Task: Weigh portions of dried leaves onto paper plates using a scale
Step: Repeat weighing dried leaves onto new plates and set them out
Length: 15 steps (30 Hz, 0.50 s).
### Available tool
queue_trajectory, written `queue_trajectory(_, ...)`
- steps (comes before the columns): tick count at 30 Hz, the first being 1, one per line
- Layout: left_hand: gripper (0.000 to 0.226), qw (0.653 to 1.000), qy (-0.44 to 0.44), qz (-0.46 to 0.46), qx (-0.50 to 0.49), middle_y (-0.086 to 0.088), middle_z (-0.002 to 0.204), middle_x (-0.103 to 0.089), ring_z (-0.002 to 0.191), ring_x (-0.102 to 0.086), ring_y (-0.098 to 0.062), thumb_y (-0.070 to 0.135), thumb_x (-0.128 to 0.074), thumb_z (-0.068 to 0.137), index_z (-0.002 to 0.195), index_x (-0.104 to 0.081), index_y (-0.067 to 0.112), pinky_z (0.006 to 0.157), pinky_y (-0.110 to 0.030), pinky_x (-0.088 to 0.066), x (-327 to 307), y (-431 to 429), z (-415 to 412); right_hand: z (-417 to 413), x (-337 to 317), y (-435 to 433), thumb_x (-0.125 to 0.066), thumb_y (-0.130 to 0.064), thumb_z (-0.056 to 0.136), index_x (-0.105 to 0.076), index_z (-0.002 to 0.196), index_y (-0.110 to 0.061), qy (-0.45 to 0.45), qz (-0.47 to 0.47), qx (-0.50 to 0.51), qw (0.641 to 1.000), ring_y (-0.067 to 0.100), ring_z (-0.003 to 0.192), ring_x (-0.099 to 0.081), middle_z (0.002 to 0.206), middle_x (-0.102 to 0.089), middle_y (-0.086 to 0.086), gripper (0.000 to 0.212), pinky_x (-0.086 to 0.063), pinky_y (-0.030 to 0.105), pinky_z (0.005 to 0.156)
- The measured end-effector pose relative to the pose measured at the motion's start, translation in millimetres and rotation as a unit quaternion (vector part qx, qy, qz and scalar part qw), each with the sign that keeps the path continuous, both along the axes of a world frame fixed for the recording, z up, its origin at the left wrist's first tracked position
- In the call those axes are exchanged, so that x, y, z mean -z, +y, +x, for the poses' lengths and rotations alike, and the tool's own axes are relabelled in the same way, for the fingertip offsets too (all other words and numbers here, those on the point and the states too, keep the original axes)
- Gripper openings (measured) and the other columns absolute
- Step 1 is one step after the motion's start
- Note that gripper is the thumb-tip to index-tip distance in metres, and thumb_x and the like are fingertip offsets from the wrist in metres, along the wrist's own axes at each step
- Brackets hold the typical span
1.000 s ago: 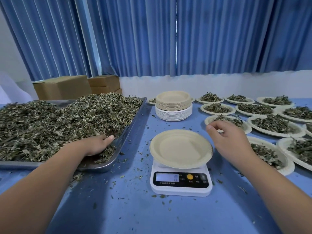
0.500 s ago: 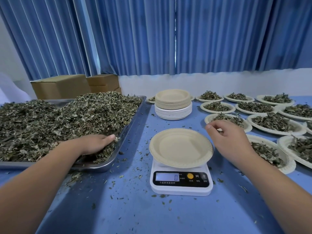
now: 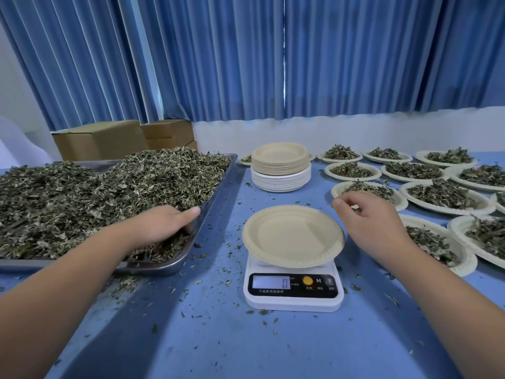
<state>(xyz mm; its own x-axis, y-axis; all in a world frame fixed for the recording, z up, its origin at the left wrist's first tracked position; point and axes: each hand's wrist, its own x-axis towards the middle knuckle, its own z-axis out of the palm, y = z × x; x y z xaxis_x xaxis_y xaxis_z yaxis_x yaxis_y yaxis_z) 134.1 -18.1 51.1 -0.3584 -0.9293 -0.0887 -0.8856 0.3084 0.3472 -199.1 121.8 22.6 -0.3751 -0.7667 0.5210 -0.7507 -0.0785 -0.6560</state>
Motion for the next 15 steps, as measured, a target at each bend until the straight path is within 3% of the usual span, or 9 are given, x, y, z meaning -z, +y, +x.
queue_trajectory(1, 0.076, 1.000, 0.016, -0.019, 0.000, 0.000, 0.114, -0.068, 0.090, -0.058, -0.008, 0.078, -0.018, 0.072, 0.091, -0.074, 0.029, 0.092, -0.031, -0.038, -3, 2, 2, 0, 0, 0, -0.054, -0.025, 0.096, -0.070, 0.088, -0.016, 0.001, -0.002, -0.001, 1.000, 0.001, 0.067, -0.051, 0.086, -0.062, -0.009, 0.019, -0.034, 0.012, 0.063)
queue_trajectory(2, 0.076, 0.999, 0.020, -0.032, 0.001, 0.001, 0.118, -0.067, 0.094, -0.059, -0.008, 0.077, -0.019, 0.073, 0.094, -0.074, 0.030, 0.093, -0.031, -0.038, -5, 3, 4, 0, 0, 0, -0.055, -0.024, 0.095, -0.070, 0.088, -0.016, 0.003, -0.002, -0.002, 1.000, 0.001, 0.068, -0.051, 0.086, -0.062, -0.008, 0.019, -0.034, 0.012, 0.064)
queue_trajectory(3, 0.081, 0.999, 0.000, -0.038, 0.005, -0.001, 0.128, -0.063, 0.106, -0.060, -0.013, 0.077, -0.016, 0.075, 0.109, -0.071, 0.029, 0.099, -0.033, -0.038, -6, 5, 6, 0, 0, -1, -0.055, -0.024, 0.095, -0.070, 0.088, -0.016, 0.006, 0.000, -0.004, 1.000, 0.001, 0.068, -0.051, 0.086, -0.063, -0.007, 0.019, -0.034, 0.013, 0.064)
queue_trajectory(5, 0.092, 0.995, -0.096, -0.011, 0.016, -0.003, 0.150, -0.043, 0.135, -0.043, -0.023, 0.077, -0.007, 0.077, 0.142, -0.047, 0.025, 0.113, -0.040, -0.028, -3, 9, 9, 1, 0, -1, -0.055, -0.024, 0.095, -0.070, 0.087, -0.016, 0.007, 0.003, -0.006, 1.000, 0.003, 0.068, -0.051, 0.086, -0.063, -0.005, 0.019, -0.034, 0.014, 0.064)
queue_trajectory(7, 0.094, 0.989, -0.139, 0.045, 0.028, 0.001, 0.158, -0.027, 0.145, -0.026, -0.022, 0.078, 0.000, 0.076, 0.151, -0.030, 0.029, 0.118, -0.040, -0.016, 3, 17, 9, 1, 0, -1, -0.055, -0.024, 0.095, -0.070, 0.086, -0.015, 0.007, 0.003, -0.007, 1.000, 0.004, 0.069, -0.052, 0.084, -0.063, -0.003, 0.019, -0.034, 0.014, 0.063)
queue_trajectory(11, 0.094, 0.991, -0.099, 0.075, 0.051, 0.007, 0.159, -0.023, 0.146, -0.022, -0.015, 0.077, -0.003, 0.076, 0.152, -0.027, 0.027, 0.117, -0.032, -0.013, 6, 32, 8, 2, 0, 2, -0.056, -0.023, 0.095, -0.070, 0.084, -0.014, 0.006, -0.003, -0.010, 1.000, 0.004, 0.062, -0.050, 0.076, -0.061, -0.005, 0.020, -0.033, 0.014, 0.059)
queue_trajectory(15, 0.094, 0.988, -0.133, 0.040, 0.062, 0.004, 0.154, -0.036, 0.139, -0.036, -0.015, 0.077, -0.007, 0.076, 0.147, -0.039, 0.025, 0.113, -0.030, -0.023, 5, 47, 18, 1, -1, 3, -0.055, -0.023, 0.095, -0.071, 0.087, -0.011, 0.010, 0.001, -0.011, 1.000, 0.006, 0.062, -0.049, 0.079, -0.062, -0.002, 0.021, -0.034, 0.017, 0.059)
